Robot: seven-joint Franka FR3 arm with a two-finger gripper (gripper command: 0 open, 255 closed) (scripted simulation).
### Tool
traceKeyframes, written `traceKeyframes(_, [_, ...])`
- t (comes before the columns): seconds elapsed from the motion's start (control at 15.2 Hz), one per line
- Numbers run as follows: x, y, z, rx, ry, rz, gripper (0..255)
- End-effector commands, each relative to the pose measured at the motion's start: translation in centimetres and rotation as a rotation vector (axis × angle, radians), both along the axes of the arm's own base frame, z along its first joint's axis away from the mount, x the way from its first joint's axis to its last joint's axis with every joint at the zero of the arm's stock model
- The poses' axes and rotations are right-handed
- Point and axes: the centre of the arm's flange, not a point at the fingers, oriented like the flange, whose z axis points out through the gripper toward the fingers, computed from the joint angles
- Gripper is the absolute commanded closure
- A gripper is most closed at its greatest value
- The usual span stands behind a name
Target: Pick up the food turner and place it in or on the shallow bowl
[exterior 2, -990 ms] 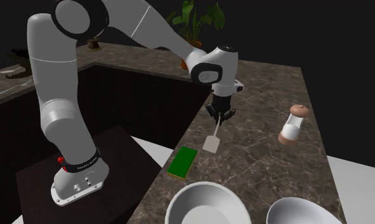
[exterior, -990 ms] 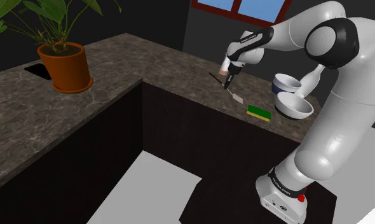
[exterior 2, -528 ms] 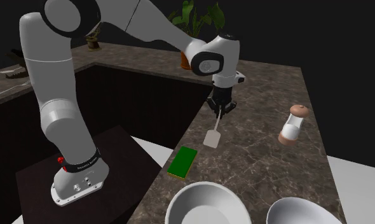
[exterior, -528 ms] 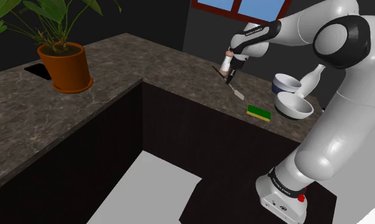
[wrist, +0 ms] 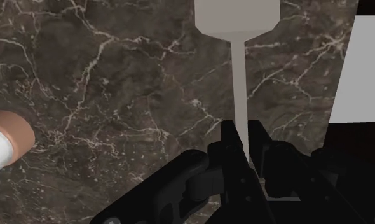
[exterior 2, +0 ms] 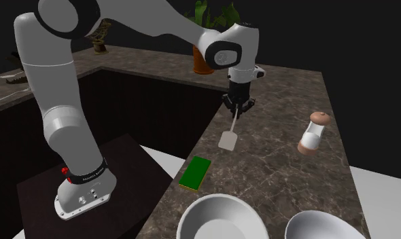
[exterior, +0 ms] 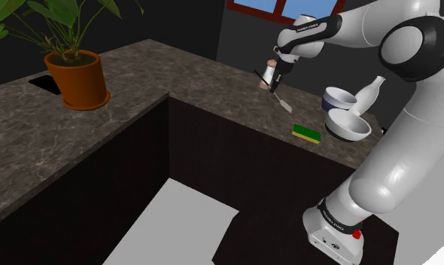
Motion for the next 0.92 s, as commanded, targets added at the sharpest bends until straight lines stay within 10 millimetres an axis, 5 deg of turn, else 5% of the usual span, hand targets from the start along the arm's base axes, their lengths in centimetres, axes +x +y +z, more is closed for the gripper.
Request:
traceKeyframes(0.0, [0.0,0.0,1.1,0.000,0.000,0.000,255])
traceKeyframes(0.26, [0.0,0.0,2.9,0.000,0.000,0.000,255])
traceKeyframes(0.86, [-9.8,-6.7,3.3,0.000,0.000,0.000,255])
